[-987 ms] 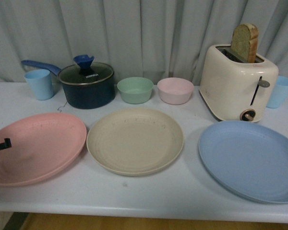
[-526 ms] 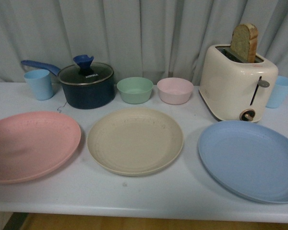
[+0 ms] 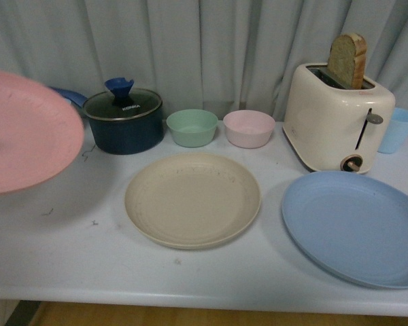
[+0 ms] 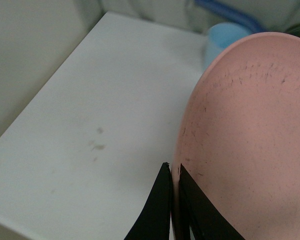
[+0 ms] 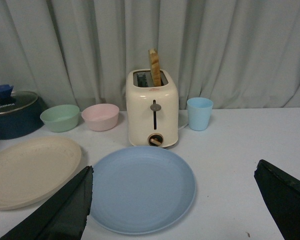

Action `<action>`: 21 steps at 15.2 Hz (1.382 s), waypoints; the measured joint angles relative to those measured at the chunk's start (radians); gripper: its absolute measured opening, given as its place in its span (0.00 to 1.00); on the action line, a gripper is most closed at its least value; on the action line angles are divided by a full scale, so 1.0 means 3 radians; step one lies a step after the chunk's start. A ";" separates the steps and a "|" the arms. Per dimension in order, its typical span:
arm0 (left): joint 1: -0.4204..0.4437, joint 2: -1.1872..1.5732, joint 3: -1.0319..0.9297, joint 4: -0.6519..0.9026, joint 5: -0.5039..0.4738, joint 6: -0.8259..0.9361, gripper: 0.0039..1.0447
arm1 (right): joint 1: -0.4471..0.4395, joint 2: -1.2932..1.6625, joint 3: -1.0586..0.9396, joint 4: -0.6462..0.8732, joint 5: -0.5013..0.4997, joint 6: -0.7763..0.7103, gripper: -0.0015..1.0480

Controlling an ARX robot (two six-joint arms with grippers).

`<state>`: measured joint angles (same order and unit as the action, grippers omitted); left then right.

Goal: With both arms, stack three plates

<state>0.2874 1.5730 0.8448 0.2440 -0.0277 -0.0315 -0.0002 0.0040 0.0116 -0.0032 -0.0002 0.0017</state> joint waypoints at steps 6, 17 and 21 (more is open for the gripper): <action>-0.1263 0.0083 0.0024 -0.0139 -0.0284 -0.0342 0.02 | 0.0000 0.0000 0.0000 -0.0001 0.0000 0.0000 0.94; -0.1817 0.1263 0.0559 0.0062 -0.0694 -0.1199 0.02 | 0.0000 0.0000 0.0000 0.0000 0.0000 0.0000 0.94; -0.1871 0.1437 0.0572 0.0090 -0.0736 -0.1367 0.02 | 0.0000 0.0000 0.0000 -0.0001 0.0000 0.0000 0.94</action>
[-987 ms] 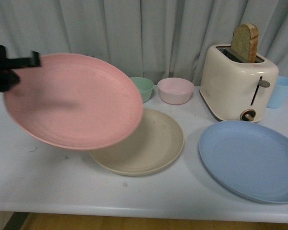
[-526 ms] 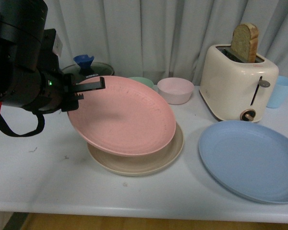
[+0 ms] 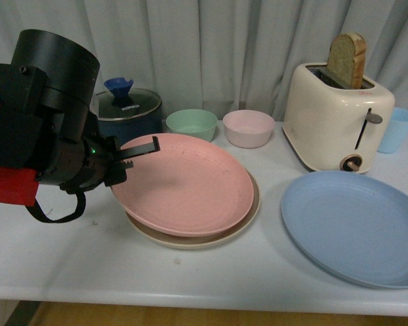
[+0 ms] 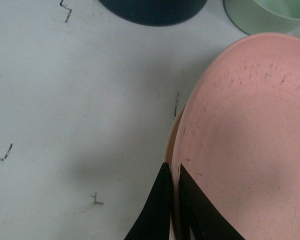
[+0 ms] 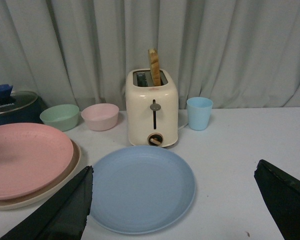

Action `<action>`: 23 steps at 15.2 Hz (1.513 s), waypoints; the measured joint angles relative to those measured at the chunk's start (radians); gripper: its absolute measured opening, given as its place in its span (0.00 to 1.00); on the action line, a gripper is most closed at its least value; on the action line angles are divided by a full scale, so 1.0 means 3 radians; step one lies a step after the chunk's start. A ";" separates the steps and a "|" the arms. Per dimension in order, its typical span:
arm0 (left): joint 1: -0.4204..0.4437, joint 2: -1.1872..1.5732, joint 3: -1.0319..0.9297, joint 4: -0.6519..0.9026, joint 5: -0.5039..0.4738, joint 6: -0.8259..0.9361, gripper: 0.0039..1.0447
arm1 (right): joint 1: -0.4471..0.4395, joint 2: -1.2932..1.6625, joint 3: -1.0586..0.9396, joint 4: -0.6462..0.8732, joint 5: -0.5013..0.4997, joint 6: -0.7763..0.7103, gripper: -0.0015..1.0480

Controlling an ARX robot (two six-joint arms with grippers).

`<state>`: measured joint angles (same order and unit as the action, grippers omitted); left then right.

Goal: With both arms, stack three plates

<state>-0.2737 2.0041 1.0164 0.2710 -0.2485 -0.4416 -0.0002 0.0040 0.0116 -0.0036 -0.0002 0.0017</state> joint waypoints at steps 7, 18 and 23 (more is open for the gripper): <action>0.0003 -0.0027 0.0015 0.0100 0.0142 -0.0516 0.55 | 0.0000 0.0001 0.0000 0.0000 0.0000 0.0000 0.94; 0.0621 -0.2937 -0.2060 0.1588 0.0481 0.1223 0.43 | 0.0000 0.0001 0.0000 0.0001 0.0000 0.0000 0.94; 0.0899 -0.3760 -0.2879 0.1484 0.0835 0.1424 0.01 | 0.0000 0.0001 0.0000 0.0001 0.0000 0.0000 0.94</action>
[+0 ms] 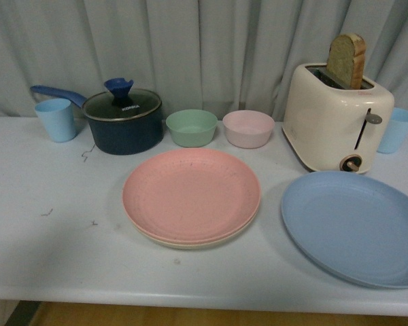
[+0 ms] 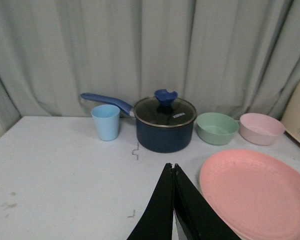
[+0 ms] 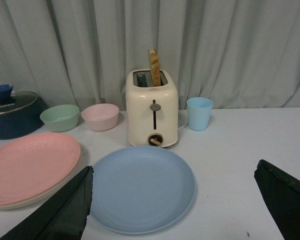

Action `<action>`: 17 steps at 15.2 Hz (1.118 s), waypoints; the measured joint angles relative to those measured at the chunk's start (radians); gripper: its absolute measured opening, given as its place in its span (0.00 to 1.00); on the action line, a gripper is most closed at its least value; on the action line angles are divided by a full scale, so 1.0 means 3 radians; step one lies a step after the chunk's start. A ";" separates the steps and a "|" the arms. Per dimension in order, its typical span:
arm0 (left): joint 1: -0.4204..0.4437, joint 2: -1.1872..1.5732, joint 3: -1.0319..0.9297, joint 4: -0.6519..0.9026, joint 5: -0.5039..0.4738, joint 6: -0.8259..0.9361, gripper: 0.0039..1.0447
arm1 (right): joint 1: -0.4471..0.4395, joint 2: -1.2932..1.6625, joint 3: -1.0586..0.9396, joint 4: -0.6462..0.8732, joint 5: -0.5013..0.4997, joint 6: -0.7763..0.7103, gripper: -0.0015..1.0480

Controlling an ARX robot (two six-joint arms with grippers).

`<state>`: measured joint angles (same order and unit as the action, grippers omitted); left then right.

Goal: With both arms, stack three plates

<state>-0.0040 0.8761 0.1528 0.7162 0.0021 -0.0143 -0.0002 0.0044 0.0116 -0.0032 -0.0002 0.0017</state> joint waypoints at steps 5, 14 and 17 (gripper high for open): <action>0.0008 -0.0596 -0.0267 -0.0337 -0.0006 0.0000 0.01 | 0.0000 -0.0001 0.0000 -0.0001 0.0000 0.0000 0.94; 0.0008 -0.1442 -0.0473 -0.0900 -0.0008 0.0000 0.01 | 0.0000 -0.0001 0.0000 0.0000 0.0000 0.0000 0.94; 0.0008 -0.1719 -0.0473 -0.1194 -0.0006 0.0000 0.01 | 0.0000 0.0000 0.0000 0.0000 0.0000 0.0000 0.94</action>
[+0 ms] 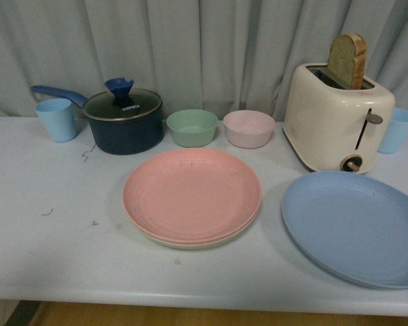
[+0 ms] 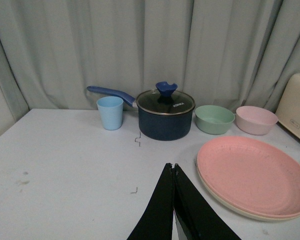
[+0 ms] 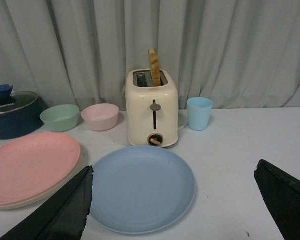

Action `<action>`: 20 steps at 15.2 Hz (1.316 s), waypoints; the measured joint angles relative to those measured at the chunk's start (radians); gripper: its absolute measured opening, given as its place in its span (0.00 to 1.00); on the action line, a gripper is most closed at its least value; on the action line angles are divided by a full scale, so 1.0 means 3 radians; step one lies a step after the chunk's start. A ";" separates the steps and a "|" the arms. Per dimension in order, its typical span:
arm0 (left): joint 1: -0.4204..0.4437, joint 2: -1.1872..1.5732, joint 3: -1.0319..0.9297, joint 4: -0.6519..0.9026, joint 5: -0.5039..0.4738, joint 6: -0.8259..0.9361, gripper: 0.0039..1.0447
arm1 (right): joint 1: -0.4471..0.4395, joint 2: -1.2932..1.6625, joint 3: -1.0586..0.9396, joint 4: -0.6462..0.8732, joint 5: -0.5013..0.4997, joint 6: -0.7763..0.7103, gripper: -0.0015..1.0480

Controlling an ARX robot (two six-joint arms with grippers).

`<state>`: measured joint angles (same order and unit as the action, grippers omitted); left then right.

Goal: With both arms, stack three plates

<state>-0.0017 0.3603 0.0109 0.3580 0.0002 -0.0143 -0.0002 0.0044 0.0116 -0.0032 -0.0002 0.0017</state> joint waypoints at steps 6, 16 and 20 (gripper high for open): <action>0.0000 -0.0491 0.0000 -0.0486 0.0000 0.0000 0.01 | 0.0000 -0.0001 0.0000 0.0000 0.0000 0.0000 0.94; 0.0000 -0.1176 0.0003 -0.1219 -0.0004 0.0000 0.01 | 0.0000 0.0000 0.0000 0.0000 0.0000 0.0001 0.94; 0.0000 -0.1177 0.0003 -0.1205 -0.0001 -0.0001 0.07 | 0.0000 0.0000 0.0000 -0.0001 0.0001 0.0000 0.94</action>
<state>-0.0017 0.0071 0.0116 -0.0036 -0.0002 -0.0147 -0.0002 0.0044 0.0116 -0.0036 0.0002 0.0017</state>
